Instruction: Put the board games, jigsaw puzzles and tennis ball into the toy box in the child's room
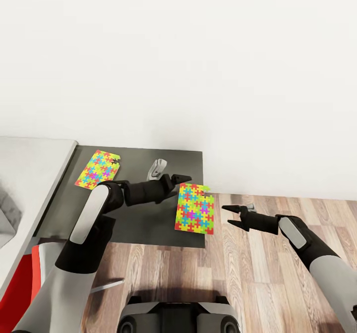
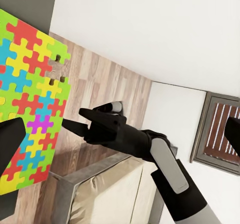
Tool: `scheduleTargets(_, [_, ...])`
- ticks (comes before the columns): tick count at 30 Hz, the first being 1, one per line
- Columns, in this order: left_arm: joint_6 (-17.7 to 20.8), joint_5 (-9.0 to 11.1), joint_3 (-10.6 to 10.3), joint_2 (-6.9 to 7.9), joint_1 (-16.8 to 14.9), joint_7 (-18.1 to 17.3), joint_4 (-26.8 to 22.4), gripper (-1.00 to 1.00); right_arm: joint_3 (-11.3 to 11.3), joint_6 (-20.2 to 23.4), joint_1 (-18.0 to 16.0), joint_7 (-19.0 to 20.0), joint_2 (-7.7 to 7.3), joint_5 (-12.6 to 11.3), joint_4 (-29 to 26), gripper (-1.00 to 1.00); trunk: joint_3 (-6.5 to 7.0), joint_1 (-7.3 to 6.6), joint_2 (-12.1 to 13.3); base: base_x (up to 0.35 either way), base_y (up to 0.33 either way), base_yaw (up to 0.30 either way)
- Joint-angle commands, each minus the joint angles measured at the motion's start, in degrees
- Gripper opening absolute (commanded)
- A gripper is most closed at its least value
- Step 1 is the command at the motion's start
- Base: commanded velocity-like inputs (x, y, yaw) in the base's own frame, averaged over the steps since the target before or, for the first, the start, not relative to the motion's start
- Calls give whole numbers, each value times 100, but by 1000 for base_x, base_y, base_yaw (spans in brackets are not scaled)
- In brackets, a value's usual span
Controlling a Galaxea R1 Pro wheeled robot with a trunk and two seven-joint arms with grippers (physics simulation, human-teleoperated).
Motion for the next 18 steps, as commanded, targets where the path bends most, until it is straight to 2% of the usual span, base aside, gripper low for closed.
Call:
scheduleTargets(1, [8,54,3,-2,-4,60,-4,100,23,4,-5,25,-6,0,2,100,-7,3,-9,0,0,0])
scheduleTargets(18, [8,54,3,2,-4,60,-4,100,22,5,-2,24,29,20,0,100,-7,3,-9,0,0,0])
